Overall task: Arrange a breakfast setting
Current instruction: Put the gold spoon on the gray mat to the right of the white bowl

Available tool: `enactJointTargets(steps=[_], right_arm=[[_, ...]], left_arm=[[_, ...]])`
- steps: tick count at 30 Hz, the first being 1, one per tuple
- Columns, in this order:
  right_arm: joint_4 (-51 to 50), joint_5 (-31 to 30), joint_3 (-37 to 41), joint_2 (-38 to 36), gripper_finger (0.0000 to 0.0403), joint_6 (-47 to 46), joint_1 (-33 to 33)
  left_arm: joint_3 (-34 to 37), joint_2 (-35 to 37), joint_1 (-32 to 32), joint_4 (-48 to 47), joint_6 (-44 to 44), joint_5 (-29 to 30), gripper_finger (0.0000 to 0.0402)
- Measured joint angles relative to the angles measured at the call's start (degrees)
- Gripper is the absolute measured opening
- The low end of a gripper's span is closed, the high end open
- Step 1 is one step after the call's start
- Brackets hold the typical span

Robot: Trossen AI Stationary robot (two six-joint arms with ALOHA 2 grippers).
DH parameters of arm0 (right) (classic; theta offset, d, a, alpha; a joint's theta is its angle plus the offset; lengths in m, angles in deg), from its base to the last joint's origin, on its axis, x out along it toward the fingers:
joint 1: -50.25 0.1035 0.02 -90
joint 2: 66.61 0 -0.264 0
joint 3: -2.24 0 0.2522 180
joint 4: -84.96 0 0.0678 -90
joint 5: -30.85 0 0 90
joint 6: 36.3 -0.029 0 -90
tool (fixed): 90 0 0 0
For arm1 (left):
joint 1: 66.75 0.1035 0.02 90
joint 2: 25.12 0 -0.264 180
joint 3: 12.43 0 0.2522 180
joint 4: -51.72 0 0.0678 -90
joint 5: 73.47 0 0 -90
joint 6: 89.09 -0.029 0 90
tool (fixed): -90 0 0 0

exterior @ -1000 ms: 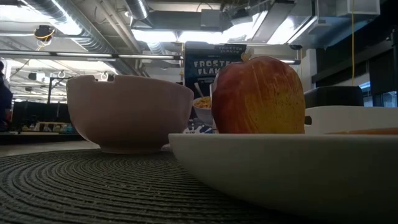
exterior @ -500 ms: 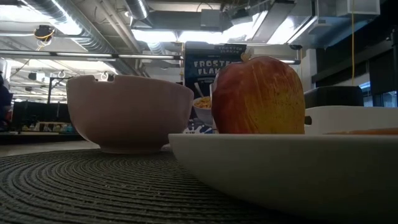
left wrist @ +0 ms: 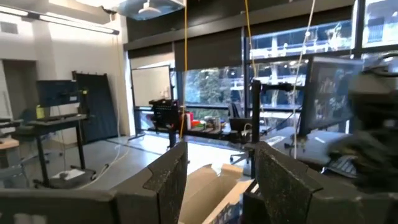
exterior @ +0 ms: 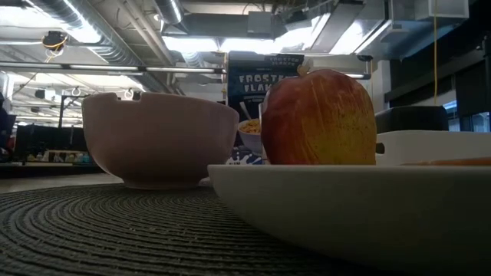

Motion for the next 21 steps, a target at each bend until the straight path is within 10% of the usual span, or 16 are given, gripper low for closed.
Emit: enactJointTargets(steps=[21], right_arm=[[-14.3, -2.4, 0.1, 13.1, 0.0016, 26.8, 9.7]], left_arm=[[0.1, -2.9, 0.3, -6.0, 6.4, -4.7, 0.0176]])
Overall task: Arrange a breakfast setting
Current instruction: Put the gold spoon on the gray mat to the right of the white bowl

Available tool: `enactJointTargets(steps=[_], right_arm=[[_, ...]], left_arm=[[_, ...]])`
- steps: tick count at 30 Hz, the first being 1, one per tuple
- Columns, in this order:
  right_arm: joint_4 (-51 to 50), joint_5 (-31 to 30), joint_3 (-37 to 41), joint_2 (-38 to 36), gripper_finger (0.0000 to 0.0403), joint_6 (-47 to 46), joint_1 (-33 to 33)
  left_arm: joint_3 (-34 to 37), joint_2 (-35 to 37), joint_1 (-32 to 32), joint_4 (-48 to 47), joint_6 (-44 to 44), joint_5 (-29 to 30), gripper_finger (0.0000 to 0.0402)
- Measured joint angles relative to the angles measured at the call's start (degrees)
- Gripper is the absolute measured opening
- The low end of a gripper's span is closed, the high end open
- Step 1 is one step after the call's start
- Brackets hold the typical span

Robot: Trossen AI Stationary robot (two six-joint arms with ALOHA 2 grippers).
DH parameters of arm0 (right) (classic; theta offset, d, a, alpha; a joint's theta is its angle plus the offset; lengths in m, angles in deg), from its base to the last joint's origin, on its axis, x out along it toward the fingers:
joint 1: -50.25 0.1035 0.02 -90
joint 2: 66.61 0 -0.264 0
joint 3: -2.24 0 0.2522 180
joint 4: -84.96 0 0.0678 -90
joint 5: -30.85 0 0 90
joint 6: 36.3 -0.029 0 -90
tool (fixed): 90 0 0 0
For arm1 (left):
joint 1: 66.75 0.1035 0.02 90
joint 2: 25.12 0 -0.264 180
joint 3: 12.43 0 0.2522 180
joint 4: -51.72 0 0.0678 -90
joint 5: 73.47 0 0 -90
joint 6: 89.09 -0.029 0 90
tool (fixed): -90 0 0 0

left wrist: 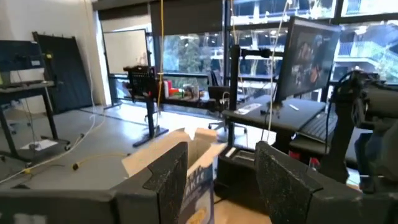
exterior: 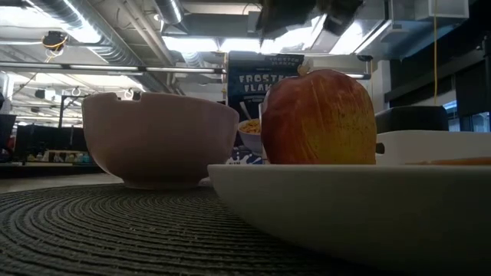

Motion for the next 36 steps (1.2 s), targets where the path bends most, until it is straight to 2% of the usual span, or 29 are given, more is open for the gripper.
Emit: enactJointTargets(steps=[12, 25, 30, 36], right_arm=[[2.6, -3.3, 1.6, 7.2, 0.0016, 1.7, -0.2], [16.7, -10.9, 15.1, 8.0, 0.0016, -0.4, -0.2], [24.3, -12.2, 19.6, 8.0, 0.0016, -0.7, 0.3], [27.3, -12.5, 23.3, 8.0, 0.0016, -0.7, 0.3]], left_arm=[[0.0, 0.0, 0.0, -0.6, 1.5, 0.0, 0.0176], [0.0, 0.0, 0.0, -2.8, 1.5, 0.0, 0.0176], [0.0, 0.0, 0.0, -2.8, 1.5, 0.0, 0.0176], [0.0, 0.0, 0.0, -2.7, 1.5, 0.0, 0.0176]])
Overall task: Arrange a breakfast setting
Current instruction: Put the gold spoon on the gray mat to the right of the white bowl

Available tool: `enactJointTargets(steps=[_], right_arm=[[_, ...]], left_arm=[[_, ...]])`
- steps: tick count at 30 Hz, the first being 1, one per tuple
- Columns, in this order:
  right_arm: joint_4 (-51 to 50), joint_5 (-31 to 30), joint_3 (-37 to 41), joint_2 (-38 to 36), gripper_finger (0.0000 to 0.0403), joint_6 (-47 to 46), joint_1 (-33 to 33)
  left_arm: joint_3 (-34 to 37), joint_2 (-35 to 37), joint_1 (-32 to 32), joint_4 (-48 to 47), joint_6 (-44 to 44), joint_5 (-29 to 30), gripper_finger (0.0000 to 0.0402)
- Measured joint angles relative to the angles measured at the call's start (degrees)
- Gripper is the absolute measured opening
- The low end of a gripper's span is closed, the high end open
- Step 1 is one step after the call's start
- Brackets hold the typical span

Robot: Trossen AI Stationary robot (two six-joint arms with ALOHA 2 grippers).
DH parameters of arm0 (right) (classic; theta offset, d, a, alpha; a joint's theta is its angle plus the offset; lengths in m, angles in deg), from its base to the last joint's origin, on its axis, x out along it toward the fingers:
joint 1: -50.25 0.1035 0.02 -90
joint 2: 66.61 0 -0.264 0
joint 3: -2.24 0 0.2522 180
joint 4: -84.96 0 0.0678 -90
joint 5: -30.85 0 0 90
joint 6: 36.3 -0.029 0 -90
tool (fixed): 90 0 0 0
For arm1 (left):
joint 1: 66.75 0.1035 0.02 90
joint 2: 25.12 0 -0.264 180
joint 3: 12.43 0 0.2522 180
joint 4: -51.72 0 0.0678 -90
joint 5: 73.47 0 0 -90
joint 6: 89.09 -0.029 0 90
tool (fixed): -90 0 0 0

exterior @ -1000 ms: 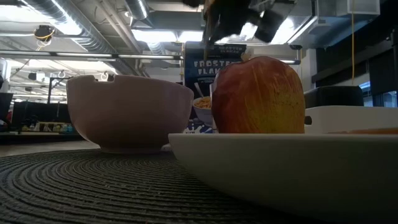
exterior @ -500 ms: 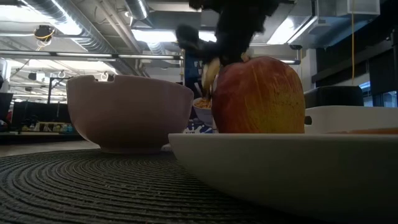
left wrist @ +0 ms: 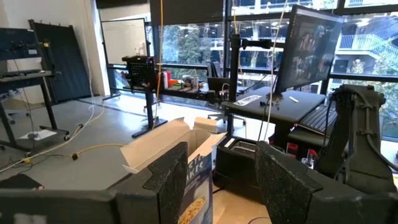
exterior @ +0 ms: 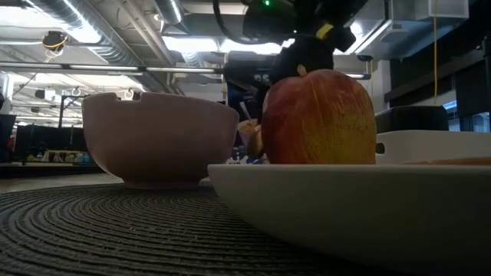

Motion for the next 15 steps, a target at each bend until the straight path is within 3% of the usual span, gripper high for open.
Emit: enactJointTargets(steps=[15], right_arm=[[7.2, 1.9, 3.7, 2.6, 0.0016, -0.8, -0.2]], left_arm=[[0.0, -1.5, 0.0, 0.3, 0.1, 0.2, 0.0176]])
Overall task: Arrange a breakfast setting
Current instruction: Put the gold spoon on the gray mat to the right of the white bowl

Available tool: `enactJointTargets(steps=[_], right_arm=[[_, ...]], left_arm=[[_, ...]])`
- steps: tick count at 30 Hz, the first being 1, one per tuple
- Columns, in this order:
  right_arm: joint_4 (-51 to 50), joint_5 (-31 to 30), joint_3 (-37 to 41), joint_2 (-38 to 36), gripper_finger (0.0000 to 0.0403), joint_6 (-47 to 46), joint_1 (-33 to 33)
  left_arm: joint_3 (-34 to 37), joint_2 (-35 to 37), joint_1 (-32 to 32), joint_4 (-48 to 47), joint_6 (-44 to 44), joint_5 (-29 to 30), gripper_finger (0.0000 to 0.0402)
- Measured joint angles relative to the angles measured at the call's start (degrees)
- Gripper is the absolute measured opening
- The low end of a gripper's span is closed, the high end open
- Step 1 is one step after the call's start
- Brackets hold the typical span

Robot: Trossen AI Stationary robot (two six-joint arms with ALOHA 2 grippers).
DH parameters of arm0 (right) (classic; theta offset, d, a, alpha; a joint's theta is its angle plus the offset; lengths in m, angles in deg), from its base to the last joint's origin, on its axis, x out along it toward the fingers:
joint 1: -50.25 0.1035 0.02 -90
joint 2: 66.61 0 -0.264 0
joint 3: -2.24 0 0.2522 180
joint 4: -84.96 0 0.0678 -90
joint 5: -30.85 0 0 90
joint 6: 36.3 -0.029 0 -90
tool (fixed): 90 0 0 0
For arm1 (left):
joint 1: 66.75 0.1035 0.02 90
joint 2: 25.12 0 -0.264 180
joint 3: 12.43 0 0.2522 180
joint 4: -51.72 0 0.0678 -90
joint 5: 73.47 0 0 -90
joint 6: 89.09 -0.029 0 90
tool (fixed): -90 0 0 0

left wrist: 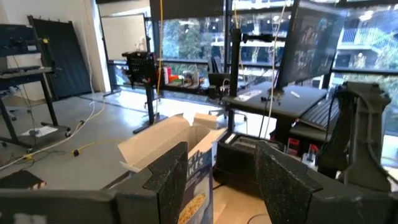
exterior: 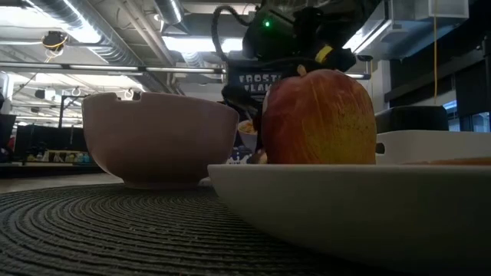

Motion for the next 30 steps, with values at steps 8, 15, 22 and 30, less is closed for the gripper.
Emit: enactJointTargets(steps=[8, 15, 22, 30], right_arm=[[0.2, -0.6, 0.0, 0.6, 0.0017, 0.2, 0.0], [0.2, -0.6, 0.0, 0.6, 0.0045, 1.4, 0.0], [0.2, -0.6, 0.0, 0.6, 0.0017, 1.6, 0.0], [-0.3, -2.3, -0.5, 0.7, 0.0049, 1.5, 0.0]], left_arm=[[0.0, -1.6, 0.0, 0.4, 2.6, -1.3, 0.0176], [0.0, -2.3, 0.0, 0.9, 2.7, -1.5, 0.0176], [0.0, -2.3, 0.0, 0.9, 2.7, -1.5, 0.0176], [0.0, -2.3, 0.0, 0.9, 2.7, -1.5, 0.0176]])
